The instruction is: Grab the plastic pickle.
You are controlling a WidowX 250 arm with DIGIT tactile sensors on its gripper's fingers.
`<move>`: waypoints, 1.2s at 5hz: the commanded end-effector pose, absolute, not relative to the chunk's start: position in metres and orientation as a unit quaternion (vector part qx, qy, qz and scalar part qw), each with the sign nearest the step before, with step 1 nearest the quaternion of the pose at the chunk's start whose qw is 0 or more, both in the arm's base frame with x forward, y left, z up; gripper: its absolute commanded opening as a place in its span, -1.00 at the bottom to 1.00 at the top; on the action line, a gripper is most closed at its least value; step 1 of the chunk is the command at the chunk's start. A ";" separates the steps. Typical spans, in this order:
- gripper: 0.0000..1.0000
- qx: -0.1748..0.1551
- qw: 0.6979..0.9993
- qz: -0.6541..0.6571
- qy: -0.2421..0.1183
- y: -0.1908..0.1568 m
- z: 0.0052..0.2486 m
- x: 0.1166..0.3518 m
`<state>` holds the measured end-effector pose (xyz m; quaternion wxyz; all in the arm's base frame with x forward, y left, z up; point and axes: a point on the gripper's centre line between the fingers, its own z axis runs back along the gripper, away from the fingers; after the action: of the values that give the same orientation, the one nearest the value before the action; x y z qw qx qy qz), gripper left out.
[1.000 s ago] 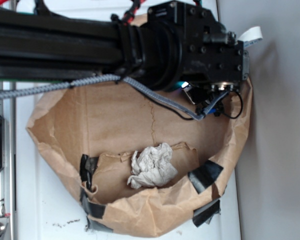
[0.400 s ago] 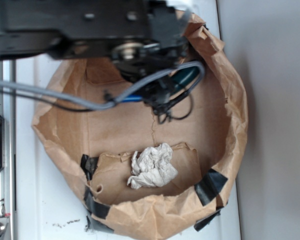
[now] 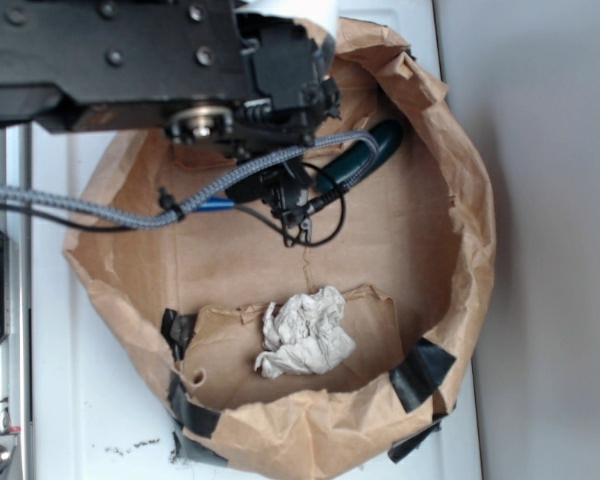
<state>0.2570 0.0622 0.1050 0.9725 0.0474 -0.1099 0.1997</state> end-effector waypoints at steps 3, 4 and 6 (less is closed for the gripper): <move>1.00 0.041 0.982 0.157 -0.093 0.058 0.059 0.312; 1.00 0.033 0.986 0.139 -0.089 0.068 0.047 0.321; 1.00 0.054 0.987 0.134 -0.075 0.071 0.032 0.332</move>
<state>0.3288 0.0606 0.0237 0.9881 0.0516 -0.0538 0.1342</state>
